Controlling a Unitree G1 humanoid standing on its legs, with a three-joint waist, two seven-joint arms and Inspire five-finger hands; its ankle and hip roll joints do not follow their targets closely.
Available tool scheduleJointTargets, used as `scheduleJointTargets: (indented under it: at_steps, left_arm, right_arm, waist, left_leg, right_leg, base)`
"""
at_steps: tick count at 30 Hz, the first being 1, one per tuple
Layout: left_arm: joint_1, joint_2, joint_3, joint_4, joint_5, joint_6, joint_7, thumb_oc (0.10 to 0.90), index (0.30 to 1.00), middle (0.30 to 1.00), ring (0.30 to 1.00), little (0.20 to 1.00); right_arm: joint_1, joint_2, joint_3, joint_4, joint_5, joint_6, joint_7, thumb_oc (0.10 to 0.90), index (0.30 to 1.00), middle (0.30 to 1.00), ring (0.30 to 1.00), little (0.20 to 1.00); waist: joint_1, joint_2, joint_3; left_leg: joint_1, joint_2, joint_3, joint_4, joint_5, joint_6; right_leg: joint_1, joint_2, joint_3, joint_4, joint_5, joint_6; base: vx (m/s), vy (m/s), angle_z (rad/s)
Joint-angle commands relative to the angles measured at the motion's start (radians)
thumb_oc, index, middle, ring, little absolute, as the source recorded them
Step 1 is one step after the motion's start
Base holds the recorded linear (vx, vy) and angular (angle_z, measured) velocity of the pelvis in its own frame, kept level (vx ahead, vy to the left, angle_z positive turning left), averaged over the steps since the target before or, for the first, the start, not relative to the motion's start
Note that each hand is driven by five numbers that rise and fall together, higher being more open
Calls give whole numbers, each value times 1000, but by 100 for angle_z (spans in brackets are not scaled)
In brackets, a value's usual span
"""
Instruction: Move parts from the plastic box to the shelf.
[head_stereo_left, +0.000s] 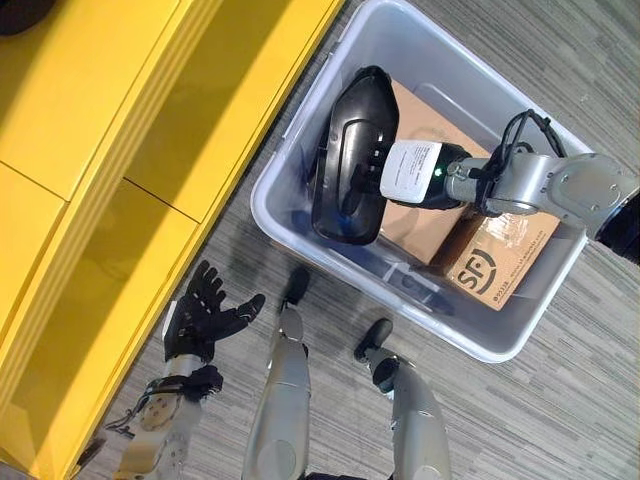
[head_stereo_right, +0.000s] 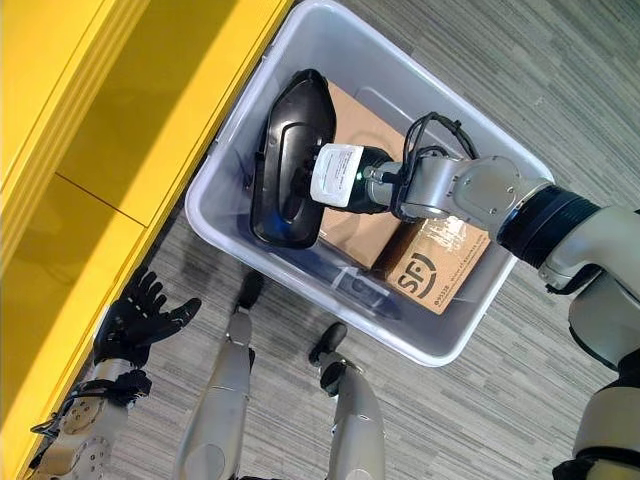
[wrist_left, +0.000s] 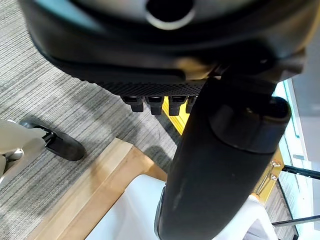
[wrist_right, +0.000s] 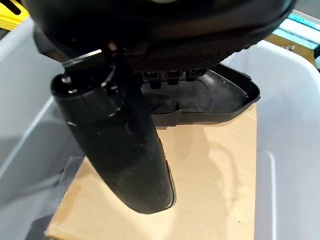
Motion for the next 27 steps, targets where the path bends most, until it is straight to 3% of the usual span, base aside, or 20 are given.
scheduleJointTargets:
  at_steps: [1,17,25,27]
  left_arm:
    - [39,72,81,-88,23,-84,12,900,1000,1000,1000,1000]
    - [59,63,91,-117,29,-86,27,900,1000,1000,1000,1000]
    - [61,57,93,-129,29,-88,36,900,1000,1000,1000,1000]
    - [64,51,98,-133,34,-92,41,900,1000,1000,1000,1000]
  right_arm:
    - [-114,-51,-2,13,-6,24,-46,900,1000,1000,1000,1000]
    - [-122,-24,-2,38,-11,35,-57,900,1000,1000,1000,1000]
    - [-97,-23,-2,92,-19,49,-74,900,1000,1000,1000,1000]
    - [-79,-19,-2,147,-19,61,-90,900,1000,1000,1000,1000]
  waist:
    - [44,-47,0]
    - [54,-7,0]
    - [55,25,0]
    - [56,50,0]
  left_leg:
    - [74,29,116,98,-197,22]
    - [-28,-2,95,184,-230,31]
    - [-115,-21,82,261,-254,38]
    - [-156,-29,77,300,-265,45]
  right_leg:
    - [122,-7,72,-69,47,96]
    - [23,-33,72,61,3,95]
    - [-60,-50,85,150,-28,85]
    - [-100,-63,93,195,-39,83]
  base:
    - [20,0,8]
    - [9,-3,5]
    - [1,-4,10]
    - [3,-24,10]
